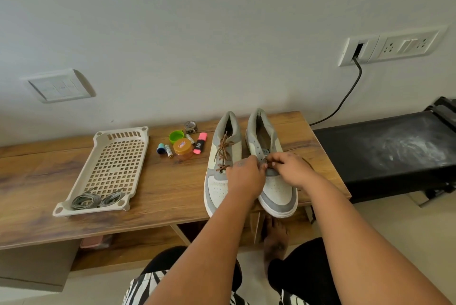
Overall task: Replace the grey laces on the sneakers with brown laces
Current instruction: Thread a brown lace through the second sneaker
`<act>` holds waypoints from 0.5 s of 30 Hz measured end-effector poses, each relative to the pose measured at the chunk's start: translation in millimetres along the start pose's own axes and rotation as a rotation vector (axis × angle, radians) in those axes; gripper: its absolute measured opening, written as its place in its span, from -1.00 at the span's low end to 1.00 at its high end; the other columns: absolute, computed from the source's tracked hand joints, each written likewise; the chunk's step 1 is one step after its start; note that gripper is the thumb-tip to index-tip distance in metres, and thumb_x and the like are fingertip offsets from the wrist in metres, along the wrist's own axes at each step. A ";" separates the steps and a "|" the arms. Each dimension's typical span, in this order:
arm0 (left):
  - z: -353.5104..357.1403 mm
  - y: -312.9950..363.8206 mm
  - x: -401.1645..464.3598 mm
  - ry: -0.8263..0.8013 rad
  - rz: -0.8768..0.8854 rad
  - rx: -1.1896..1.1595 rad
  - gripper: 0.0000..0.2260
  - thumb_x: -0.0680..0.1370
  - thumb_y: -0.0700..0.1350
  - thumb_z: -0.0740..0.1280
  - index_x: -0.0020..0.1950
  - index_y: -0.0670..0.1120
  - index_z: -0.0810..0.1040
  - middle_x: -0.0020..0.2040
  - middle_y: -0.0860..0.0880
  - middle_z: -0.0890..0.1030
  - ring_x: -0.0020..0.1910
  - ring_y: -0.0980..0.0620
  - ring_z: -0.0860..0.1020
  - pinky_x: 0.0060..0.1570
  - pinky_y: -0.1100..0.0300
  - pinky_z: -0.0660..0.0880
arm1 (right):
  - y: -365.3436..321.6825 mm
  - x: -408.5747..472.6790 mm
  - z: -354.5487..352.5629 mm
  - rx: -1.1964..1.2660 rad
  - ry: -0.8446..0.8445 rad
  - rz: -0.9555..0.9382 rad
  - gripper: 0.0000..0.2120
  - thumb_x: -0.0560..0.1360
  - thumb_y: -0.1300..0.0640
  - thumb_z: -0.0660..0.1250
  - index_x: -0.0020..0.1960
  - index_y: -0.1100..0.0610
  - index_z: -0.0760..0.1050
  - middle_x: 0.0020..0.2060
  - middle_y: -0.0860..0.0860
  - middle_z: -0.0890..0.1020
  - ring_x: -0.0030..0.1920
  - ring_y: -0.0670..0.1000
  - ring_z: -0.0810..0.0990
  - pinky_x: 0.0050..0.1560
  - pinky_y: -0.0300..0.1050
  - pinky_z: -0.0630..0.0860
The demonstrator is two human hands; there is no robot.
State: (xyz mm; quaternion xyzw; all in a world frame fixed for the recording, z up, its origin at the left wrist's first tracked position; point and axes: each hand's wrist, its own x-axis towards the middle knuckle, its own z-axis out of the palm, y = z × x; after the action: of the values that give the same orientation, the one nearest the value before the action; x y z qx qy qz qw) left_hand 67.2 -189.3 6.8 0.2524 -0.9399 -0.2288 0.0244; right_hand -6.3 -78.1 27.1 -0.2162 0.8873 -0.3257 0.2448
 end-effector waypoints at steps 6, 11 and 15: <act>-46.9 -4.3 -10.1 -0.178 -0.099 -1.324 -0.77 0.66 -0.07 0.19 -0.13 -0.06 0.54 -0.16 0.00 0.57 -0.09 0.03 0.52 0.02 0.10 0.42 | 7.7 2.4 3.2 0.294 0.032 0.053 -0.74 0.62 0.25 0.20 0.04 -0.04 0.60 0.06 -0.04 0.66 0.17 0.00 0.57 0.30 -0.03 0.44; -91.6 -32.4 -16.1 -0.511 0.105 -1.922 -0.78 0.51 -0.06 0.33 -0.33 -0.04 0.48 -0.22 0.00 0.52 -0.24 0.05 0.51 -0.05 0.15 0.45 | 13.6 0.3 -5.4 0.563 0.158 0.126 -0.70 0.64 0.27 0.15 -0.02 0.03 0.62 -0.06 0.01 0.69 0.08 0.00 0.61 0.16 -0.07 0.50; -77.3 -34.0 -12.1 -0.299 -0.084 -1.218 -0.72 0.38 0.02 0.56 -0.28 -0.07 0.52 -0.30 0.03 0.55 -0.29 0.06 0.49 -0.16 0.21 0.49 | 23.4 2.9 -8.9 0.527 0.258 0.147 -0.69 0.62 0.28 0.16 0.00 -0.02 0.62 0.05 -0.04 0.65 0.15 0.04 0.59 0.19 -0.01 0.52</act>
State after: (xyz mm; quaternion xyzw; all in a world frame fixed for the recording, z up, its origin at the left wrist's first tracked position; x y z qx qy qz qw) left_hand 106.0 -241.9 61.7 0.1952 -0.6236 -0.7567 0.0230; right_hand -19.0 -59.2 16.2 -0.0374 0.8093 -0.5507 0.2007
